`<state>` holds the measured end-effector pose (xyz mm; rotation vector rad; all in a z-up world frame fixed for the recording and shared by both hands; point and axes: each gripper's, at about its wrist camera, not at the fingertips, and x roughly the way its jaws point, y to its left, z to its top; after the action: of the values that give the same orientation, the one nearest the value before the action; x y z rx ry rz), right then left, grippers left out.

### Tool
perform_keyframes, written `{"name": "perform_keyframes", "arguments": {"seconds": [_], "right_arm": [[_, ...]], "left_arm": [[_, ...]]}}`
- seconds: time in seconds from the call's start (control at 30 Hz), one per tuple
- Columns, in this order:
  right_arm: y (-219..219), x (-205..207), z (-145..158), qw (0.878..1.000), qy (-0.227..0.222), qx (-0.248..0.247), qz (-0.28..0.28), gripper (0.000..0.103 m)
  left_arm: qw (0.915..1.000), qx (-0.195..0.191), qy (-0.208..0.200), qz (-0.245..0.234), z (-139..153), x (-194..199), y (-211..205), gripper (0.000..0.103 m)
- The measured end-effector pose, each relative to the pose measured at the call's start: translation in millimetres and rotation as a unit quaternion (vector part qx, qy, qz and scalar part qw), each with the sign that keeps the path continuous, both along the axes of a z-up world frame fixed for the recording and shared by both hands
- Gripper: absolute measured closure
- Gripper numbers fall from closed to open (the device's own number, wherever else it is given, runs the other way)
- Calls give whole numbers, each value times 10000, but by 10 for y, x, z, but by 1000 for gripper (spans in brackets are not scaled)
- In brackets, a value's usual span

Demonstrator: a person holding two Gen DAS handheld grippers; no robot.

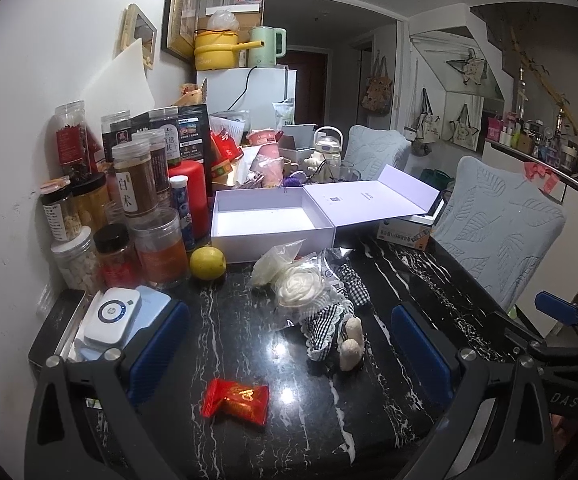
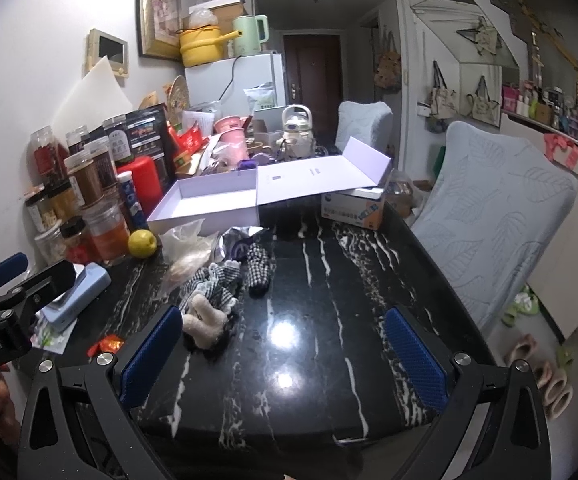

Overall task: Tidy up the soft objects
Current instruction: 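Move both tools toward the red candy packet and the gingham doll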

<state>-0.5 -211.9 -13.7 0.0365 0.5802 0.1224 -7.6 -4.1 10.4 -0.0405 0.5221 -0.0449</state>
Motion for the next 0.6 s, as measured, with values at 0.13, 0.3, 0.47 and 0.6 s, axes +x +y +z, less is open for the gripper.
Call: {"name": "perform_keyframes", "arguments": {"seconds": [0.13, 0.3, 0.47, 0.6], "right_arm": [[-15, -19, 10, 10000, -33, 10, -3, 0], [-26, -32, 3, 10000, -39, 20, -3, 0], [-35, -41, 5, 10000, -44, 28, -9, 0], [-48, -50, 6, 10000, -53, 34, 0, 0]], "left_arm": [[10000, 31, -8, -30, -2, -22, -29, 0], [10000, 23, -4, -88, 2, -37, -57, 0], [9999, 13, 2, -114, 5, -38, -64, 0], [9999, -10, 14, -122, 3, -40, -64, 0]]}}
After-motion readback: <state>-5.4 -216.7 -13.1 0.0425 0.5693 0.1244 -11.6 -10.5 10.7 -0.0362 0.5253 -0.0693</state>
